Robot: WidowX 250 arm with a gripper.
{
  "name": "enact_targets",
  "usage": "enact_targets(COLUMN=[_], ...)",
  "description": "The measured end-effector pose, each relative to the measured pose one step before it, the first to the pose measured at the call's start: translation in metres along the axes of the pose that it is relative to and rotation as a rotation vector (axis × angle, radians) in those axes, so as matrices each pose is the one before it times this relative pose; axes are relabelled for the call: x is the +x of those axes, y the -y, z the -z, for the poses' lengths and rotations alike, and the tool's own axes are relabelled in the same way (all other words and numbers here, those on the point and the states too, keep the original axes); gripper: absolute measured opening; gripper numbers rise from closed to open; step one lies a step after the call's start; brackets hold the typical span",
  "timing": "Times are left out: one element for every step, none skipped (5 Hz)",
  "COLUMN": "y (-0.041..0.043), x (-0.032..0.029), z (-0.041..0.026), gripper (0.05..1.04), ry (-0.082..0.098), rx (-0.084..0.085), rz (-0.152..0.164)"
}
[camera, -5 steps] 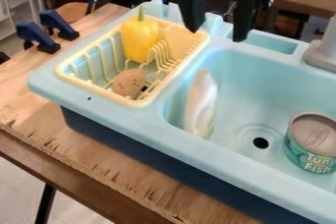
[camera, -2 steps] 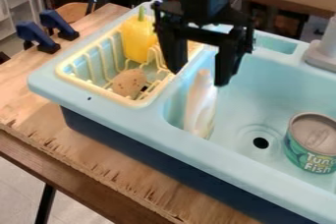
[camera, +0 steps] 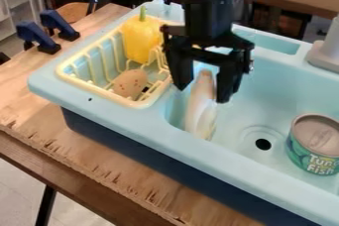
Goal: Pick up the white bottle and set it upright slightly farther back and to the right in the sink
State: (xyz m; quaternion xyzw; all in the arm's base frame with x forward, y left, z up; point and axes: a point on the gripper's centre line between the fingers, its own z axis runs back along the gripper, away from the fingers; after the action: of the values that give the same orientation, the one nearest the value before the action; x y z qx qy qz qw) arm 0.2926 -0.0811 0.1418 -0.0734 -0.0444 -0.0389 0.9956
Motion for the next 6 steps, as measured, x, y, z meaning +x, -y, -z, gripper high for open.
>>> enact_targets(y=[-0.00308, 0.00068, 0.00623, 0.00455, 0.00434, 0.00208], x=[0.00513, 0.00220, -0.00396, -0.00430, 0.01028, 0.02759], z=[0.00586, 0.00043, -0.00316, -0.00837, -0.01223, -0.02390], gripper=[0.964, 0.687, 0.607, 0.607, 0.607, 0.607], ry=[-0.0197, 0.0216, -0.0043, 0.0004, 0.0461, 0.1037], rx=[0.0130, 0.0288, 0.0076, 0.0128, -0.0101, -0.0423], rz=[-0.0209, -0.0089, 0.0123, 0.0108, 0.0046, 0.0001])
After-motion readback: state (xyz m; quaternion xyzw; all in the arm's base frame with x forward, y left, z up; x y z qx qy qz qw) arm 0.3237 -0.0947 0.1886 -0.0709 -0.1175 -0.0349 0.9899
